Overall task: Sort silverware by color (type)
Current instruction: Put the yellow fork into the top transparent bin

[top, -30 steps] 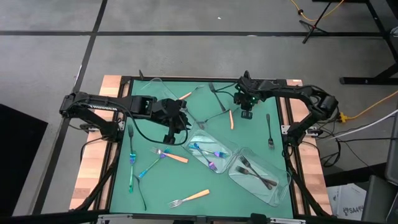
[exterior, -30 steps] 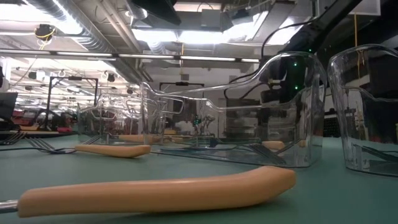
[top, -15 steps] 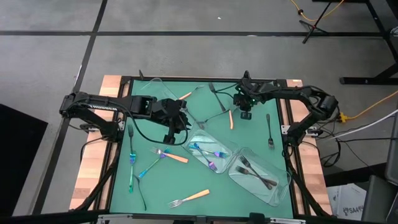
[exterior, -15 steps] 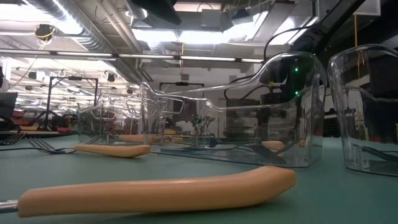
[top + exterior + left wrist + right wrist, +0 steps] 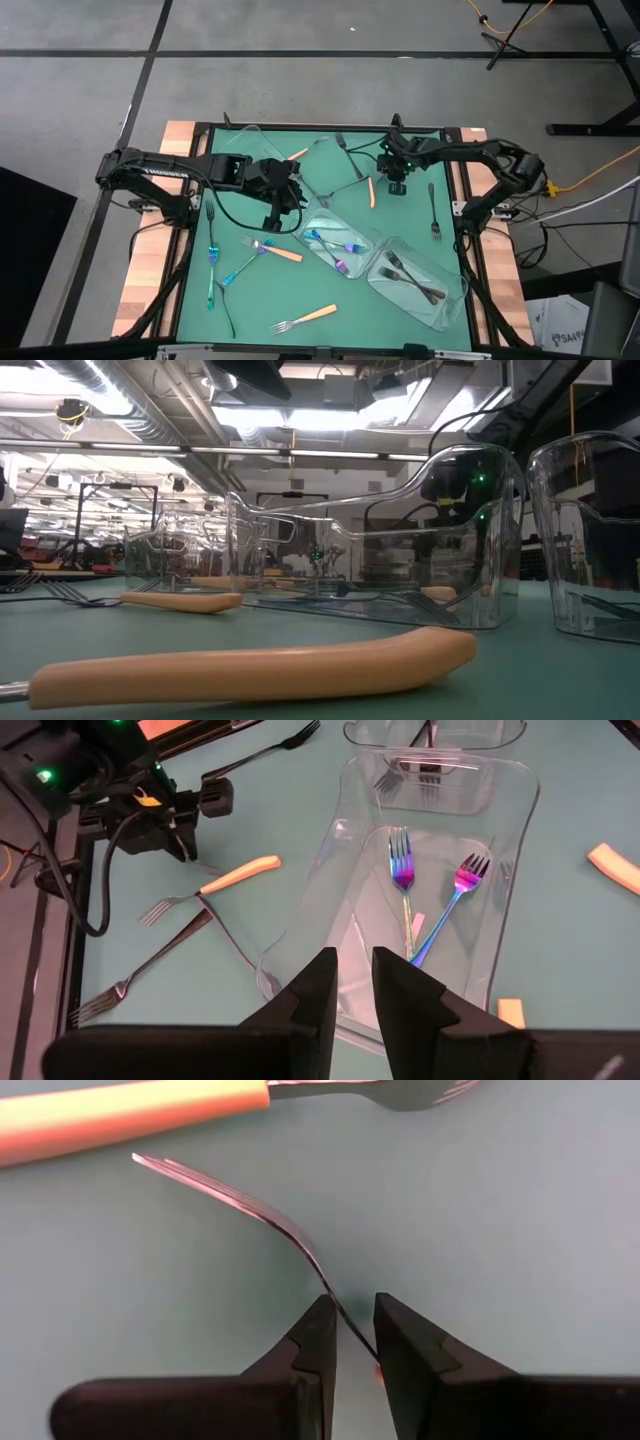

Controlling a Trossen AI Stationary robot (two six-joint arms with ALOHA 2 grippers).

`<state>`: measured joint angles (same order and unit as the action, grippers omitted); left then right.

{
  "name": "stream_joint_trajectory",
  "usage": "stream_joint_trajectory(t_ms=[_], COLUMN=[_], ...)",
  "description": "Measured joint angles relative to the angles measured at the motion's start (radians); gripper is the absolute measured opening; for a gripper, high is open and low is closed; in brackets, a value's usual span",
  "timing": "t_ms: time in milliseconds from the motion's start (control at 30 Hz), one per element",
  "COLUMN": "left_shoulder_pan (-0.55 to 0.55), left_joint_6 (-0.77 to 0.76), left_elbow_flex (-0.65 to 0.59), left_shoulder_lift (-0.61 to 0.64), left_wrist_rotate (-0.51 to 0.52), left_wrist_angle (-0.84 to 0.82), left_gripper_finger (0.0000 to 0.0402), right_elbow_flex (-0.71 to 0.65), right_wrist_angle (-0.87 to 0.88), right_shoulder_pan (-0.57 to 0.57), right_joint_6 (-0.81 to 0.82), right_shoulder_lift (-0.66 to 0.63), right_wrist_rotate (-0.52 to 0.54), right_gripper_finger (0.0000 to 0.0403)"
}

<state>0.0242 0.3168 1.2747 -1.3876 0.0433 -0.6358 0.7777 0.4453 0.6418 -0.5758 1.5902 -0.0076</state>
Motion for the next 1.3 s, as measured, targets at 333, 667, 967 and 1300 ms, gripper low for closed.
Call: stream_joint_trajectory(t_ms=[333,667,967,1300], left_shoulder_pan=[0.0,-0.018,-0.018,-0.018], left_joint_6=[0.0,-0.026,-0.16,-0.271], left_elbow_flex=[0.0,-0.001,-0.205,-0.531], left_shoulder_lift=[0.021,0.168,0.474,0.792], left_wrist_rotate=[0.0,0.053,0.049,0.052], left_wrist_angle=[-0.022,-0.188,-0.148,0.014], left_gripper_finger=[0.0061,0.0061,0.0061,0.0061], right_elbow_flex=[-0.008,-0.008,0.023,0.231], right_wrist_angle=[-0.009,-0.007,0.046,0.291], right_shoulder_pan=[-0.001,-0.001,-0.008,-0.039], right_joint_6=[0.001,0.028,0.076,0.147], right_shoulder_lift=[-0.001,-0.001,0.003,0.003], right_wrist_rotate=[0.011,0.014,0.028,0.051], right_gripper_finger=[0.0032,0.0003,0.0001,0.0001])
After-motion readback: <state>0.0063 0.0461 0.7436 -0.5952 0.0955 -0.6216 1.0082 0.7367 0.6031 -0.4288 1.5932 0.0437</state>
